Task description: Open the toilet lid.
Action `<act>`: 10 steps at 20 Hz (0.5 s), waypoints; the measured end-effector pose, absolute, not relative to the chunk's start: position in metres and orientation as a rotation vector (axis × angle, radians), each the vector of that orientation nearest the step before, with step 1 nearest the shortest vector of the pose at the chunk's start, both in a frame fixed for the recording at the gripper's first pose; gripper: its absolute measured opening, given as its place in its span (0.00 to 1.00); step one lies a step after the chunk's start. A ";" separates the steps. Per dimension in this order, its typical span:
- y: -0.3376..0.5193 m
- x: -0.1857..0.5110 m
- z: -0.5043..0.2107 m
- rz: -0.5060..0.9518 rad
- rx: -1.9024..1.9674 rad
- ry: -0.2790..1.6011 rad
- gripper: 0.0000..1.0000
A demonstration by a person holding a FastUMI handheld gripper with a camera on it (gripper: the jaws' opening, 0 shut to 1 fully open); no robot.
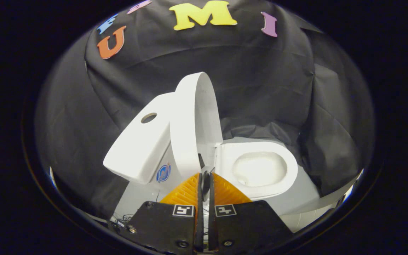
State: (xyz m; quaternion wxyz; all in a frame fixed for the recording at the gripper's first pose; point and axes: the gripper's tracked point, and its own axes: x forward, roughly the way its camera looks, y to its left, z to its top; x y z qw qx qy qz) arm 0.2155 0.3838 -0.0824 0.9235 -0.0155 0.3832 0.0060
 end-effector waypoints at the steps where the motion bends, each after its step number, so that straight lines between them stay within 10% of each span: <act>1: 0.389 0.215 -0.084 0.021 -0.047 0.786 0.08; 10: 0.418 0.214 -0.091 0.074 -0.199 0.759 0.09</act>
